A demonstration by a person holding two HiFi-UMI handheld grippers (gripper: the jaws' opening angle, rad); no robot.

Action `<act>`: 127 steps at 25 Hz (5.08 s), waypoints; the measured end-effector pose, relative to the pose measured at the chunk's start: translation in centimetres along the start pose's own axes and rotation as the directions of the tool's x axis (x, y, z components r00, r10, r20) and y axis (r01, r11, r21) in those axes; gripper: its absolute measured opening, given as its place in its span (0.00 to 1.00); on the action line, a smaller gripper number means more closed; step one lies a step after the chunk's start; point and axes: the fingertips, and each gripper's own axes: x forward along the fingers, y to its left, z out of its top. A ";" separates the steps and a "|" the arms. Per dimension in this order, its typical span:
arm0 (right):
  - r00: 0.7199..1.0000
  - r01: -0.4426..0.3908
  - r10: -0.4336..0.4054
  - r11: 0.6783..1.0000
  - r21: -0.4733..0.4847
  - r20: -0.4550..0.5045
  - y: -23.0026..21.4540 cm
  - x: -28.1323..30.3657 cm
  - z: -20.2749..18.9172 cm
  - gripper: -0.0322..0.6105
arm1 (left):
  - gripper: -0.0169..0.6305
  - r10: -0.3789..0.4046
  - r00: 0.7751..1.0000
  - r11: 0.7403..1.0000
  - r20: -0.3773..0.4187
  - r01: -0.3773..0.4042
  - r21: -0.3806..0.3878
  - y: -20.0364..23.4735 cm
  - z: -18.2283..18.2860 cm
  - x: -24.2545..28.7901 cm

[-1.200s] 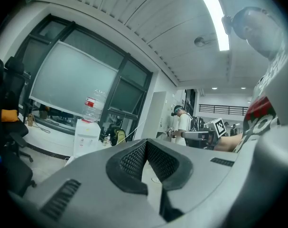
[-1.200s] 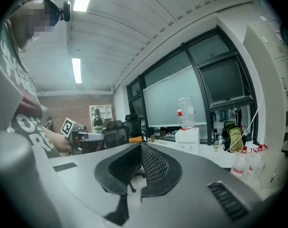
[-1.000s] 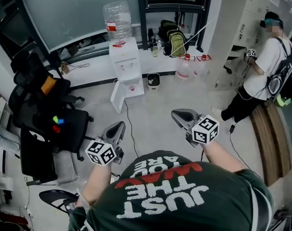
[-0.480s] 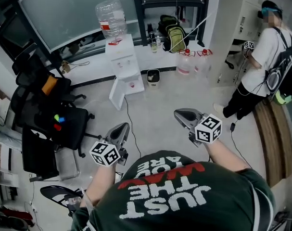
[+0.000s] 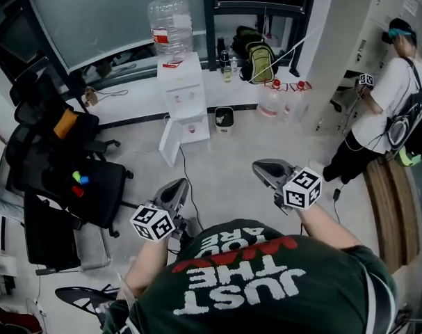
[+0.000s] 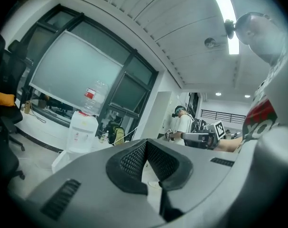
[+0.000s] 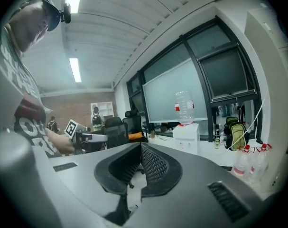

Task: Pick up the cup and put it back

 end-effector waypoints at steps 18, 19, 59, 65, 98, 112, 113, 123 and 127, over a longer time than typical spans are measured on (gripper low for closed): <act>0.993 0.105 -0.106 0.994 -0.019 -0.045 -3.1 35.6 10.4 0.10 | 0.04 -0.102 0.994 0.995 -0.040 0.103 0.017 36.0 13.7 1.4; 0.993 0.109 -0.110 0.994 -0.017 -0.050 -3.7 36.3 10.5 0.10 | 0.04 -0.106 0.993 0.994 -0.045 0.107 0.014 36.6 13.7 1.9; 0.986 0.032 -0.024 0.998 0.046 -0.163 -54.7 46.4 -16.5 0.10 | 0.04 0.317 0.675 0.945 -0.666 -0.163 0.284 59.9 -23.2 49.3; 0.979 0.110 -0.095 0.991 0.075 -0.178 -55.8 53.6 -27.5 0.11 | 0.04 0.279 0.651 0.959 -0.706 -0.146 0.245 69.5 -34.8 48.9; 0.961 -0.020 0.068 0.984 0.178 -0.267 -59.3 60.2 -58.9 0.10 | 0.26 0.486 0.483 0.664 -0.729 0.338 0.667 89.3 -61.5 63.9; 0.963 0.038 0.031 0.968 0.247 -0.268 -60.2 58.7 -61.0 0.11 | 0.07 0.583 0.341 0.551 -0.738 0.502 0.667 90.8 -64.7 65.5; 0.962 0.041 0.030 0.967 0.251 -0.271 -60.1 58.6 -61.0 0.11 | 0.06 0.573 0.336 0.569 -0.747 0.494 0.658 90.1 -64.6 65.5; 0.960 0.034 0.038 0.967 0.252 -0.277 -55.8 58.2 -55.2 0.10 | 0.06 0.434 0.298 0.697 -0.850 0.486 0.527 79.6 -62.7 59.2; 0.957 0.042 0.028 0.971 0.234 -0.289 -54.3 57.0 -51.6 0.10 | 0.06 0.410 0.305 0.704 -0.859 0.494 0.511 75.8 -59.9 57.4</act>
